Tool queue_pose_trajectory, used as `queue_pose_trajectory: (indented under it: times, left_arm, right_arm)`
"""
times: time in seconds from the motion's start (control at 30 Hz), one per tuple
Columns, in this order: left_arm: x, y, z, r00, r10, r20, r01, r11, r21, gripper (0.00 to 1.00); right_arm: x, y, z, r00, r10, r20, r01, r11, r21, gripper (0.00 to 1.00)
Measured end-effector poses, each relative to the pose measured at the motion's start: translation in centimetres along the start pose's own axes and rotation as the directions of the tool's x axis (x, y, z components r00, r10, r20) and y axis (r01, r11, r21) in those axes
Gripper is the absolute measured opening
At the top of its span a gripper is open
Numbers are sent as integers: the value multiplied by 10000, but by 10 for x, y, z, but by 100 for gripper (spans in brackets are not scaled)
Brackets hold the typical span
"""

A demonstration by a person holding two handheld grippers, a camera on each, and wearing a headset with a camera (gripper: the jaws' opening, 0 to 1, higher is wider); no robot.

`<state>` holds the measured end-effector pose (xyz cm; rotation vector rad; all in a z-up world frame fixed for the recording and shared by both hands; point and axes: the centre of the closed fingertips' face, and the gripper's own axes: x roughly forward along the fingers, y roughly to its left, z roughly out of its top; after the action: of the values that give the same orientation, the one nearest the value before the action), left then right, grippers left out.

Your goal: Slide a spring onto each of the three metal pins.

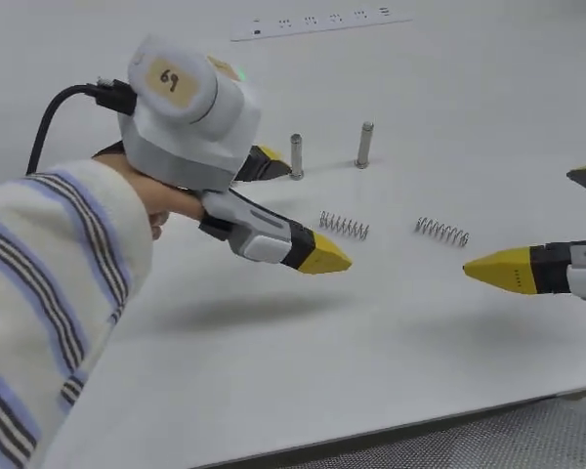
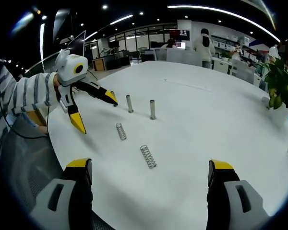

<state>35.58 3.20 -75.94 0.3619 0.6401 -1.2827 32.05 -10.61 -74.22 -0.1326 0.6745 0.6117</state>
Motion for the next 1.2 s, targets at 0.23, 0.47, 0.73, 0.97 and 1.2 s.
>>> queue_pose_trajectory:
  times: [0.23, 0.47, 0.73, 0.97, 1.2]
  left_arm:
    - [14, -5, 0, 9971, -577, -486, 611, 9955, 719, 59]
    - [26, -8, -7, 9900, -910, -1076, 1034, 9879, 1154, 40]
    - [34, -7, -16, 9819, -909, -1659, 1162, 9819, 1498, 35]
    - [35, -5, -19, 9799, -882, -1792, 1111, 9863, 1220, 29]
    - [35, -7, -25, 9753, -943, -1995, 1125, 9902, 822, 13]
  right_arm:
    - [0, 0, -1, 10000, -7, 97, 6, 9999, 140, 100]
    - [-1, -4, -5, 9999, -170, -9, 170, 9993, 342, 100]
    - [-2, -3, -6, 9999, -125, -27, 126, 9993, 354, 100]
    - [-2, 2, -3, 10000, 35, 83, -38, 9994, 334, 100]
    - [-4, 2, -2, 9999, 37, 166, -43, 9993, 365, 100]
